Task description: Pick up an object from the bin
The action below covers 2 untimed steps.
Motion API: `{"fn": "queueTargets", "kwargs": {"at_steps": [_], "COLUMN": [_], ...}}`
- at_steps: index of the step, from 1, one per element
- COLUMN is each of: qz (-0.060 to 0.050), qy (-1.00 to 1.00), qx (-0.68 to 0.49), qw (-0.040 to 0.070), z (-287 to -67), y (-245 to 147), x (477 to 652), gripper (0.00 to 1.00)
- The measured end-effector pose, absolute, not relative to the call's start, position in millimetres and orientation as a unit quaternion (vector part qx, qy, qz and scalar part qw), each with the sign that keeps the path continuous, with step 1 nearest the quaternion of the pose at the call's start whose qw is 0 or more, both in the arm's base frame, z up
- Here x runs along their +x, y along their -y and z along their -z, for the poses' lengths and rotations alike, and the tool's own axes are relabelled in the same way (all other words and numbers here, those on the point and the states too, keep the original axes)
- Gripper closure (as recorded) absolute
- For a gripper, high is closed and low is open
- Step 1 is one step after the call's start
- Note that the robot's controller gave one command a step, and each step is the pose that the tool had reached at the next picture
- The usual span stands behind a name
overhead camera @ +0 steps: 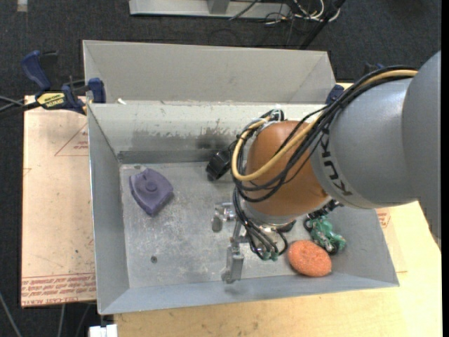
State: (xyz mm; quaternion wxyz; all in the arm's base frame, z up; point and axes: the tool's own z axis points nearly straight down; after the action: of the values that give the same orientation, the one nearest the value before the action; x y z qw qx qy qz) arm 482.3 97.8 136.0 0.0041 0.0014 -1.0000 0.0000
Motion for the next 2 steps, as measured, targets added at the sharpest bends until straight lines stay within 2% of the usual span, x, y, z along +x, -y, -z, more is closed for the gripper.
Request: {"fn": "queueTargets", "kwargs": {"at_steps": [1,2], "qz": [0.000,0.000], "qy": [1.000,1.000], "qx": [0.000,0.023], "qw": [0.001,0.003], "z": [-140,-178], "y": [-97,-93], "x": [484.2,539.3], "gripper": [0.00,0.00]}}
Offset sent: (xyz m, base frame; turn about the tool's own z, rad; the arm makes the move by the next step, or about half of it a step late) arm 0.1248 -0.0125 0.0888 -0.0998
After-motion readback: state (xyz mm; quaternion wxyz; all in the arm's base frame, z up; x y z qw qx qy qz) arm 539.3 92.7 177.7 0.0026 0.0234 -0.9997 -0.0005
